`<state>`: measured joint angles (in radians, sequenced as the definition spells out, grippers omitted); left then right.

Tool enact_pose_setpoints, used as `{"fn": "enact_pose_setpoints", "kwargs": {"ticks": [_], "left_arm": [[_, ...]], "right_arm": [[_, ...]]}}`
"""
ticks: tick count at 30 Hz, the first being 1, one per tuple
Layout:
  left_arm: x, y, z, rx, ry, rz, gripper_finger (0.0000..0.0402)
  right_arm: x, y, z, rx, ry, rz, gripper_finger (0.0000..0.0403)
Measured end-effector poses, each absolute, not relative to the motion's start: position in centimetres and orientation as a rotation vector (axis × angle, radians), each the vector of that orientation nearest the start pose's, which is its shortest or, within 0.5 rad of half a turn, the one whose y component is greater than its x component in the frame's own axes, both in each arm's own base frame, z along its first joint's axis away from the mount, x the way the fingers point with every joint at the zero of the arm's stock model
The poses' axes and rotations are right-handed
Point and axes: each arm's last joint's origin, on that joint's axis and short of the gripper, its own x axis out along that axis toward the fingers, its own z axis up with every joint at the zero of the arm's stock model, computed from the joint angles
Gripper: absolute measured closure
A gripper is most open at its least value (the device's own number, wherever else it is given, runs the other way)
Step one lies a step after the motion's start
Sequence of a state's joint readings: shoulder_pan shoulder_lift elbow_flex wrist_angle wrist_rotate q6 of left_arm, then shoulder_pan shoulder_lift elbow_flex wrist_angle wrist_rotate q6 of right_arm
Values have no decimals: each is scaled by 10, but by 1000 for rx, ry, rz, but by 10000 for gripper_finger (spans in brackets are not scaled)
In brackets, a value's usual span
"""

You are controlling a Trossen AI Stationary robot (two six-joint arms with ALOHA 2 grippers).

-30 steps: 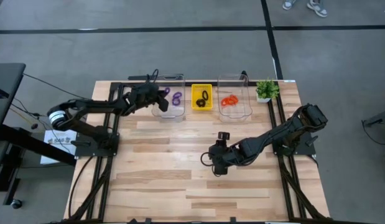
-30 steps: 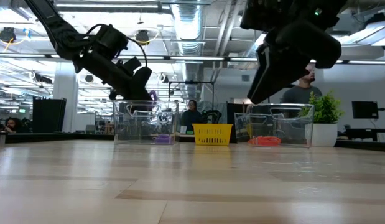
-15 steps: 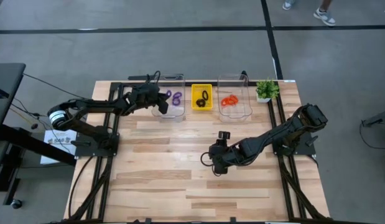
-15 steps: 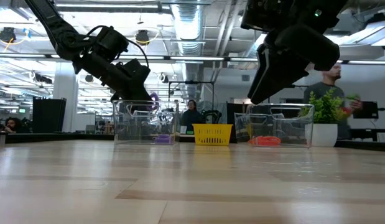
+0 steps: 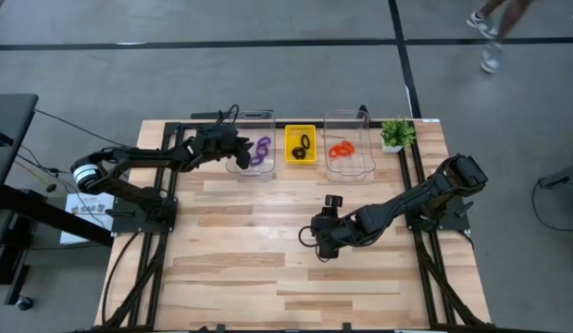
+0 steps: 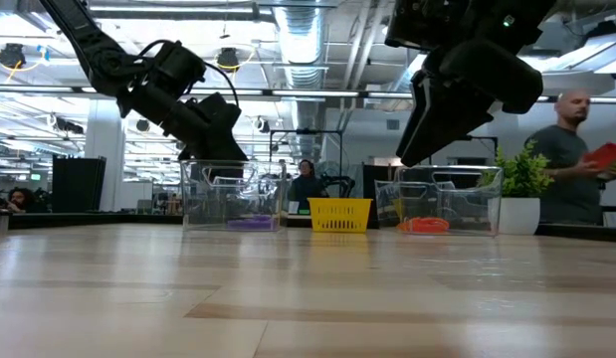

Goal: Sort spring keychains
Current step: Return to Home Position

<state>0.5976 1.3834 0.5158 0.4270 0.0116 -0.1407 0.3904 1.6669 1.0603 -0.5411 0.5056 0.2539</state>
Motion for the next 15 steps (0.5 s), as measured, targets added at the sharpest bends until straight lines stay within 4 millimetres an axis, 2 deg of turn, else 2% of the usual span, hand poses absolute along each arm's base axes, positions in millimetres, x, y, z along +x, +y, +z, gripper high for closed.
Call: {"fn": "enact_pose_setpoints", "kwargs": {"ticks": [9, 15], "left_arm": [[225, 142, 185, -257, 348, 574, 270], [223, 127, 206, -235, 274, 487, 270]], "right_arm": [[300, 110, 192, -294, 985, -264, 222], [293, 124, 198, -368, 909, -308, 225]]}}
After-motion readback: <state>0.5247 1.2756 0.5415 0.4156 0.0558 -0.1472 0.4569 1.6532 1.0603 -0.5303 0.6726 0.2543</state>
